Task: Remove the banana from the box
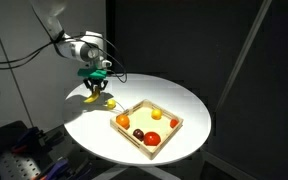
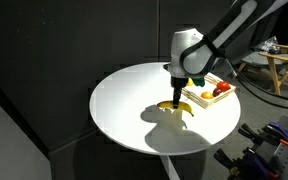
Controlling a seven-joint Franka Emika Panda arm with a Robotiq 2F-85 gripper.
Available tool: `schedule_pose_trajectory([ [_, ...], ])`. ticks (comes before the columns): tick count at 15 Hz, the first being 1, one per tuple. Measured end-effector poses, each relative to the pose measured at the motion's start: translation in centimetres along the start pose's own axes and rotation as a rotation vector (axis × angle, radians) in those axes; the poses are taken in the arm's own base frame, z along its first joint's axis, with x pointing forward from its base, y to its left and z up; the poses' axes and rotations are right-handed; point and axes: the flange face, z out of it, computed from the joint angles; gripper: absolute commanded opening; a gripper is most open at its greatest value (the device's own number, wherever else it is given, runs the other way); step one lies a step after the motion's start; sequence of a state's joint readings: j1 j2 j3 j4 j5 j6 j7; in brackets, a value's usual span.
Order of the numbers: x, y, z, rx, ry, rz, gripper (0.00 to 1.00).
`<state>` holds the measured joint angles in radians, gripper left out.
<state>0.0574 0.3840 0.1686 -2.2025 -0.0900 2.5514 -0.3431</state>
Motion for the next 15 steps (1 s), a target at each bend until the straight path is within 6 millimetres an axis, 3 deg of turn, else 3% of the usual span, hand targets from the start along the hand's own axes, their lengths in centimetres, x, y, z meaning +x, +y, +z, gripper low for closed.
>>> schedule_pose_trajectory([
  [15,-2.6,1.0,4.7,0.034,-0.083,0.035,0.16],
])
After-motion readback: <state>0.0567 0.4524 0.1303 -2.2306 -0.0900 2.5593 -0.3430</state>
